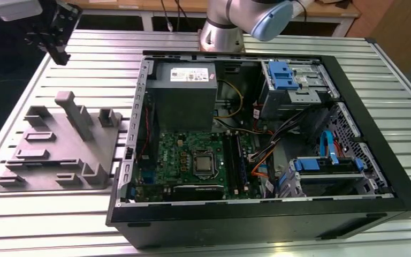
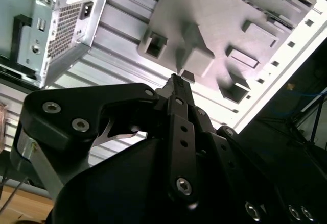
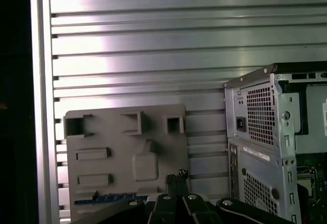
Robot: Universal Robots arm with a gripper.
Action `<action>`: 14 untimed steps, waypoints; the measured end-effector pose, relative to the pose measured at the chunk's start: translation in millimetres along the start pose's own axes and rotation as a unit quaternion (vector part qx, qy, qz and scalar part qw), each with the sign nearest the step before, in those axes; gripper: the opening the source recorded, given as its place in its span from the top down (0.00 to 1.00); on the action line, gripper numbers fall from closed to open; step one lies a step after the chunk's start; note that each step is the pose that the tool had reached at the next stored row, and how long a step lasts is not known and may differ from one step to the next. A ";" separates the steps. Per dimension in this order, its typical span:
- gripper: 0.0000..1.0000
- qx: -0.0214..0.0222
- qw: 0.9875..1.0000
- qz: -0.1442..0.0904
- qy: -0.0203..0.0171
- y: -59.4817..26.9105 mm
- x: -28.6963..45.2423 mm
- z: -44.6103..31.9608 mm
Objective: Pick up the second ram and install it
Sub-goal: 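Reach for the second ram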
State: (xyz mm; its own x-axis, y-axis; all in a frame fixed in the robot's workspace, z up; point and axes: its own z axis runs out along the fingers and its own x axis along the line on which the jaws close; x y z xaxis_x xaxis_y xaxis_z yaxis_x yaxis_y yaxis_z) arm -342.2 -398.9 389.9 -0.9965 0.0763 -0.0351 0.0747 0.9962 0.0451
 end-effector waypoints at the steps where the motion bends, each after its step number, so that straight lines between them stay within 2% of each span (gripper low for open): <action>1: 0.93 0.000 1.000 0.000 0.000 -0.3 3.4 0.1; 8: 0.93 0.000 1.000 0.000 0.000 -2.1 23.4 2.0; 14: 0.93 0.000 1.000 0.000 0.000 -4.8 35.1 5.9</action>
State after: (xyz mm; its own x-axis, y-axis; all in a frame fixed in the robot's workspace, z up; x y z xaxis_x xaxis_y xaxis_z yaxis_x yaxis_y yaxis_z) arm -377.3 -400.8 382.6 -0.9965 0.0763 -0.0353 0.0746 0.9962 0.0452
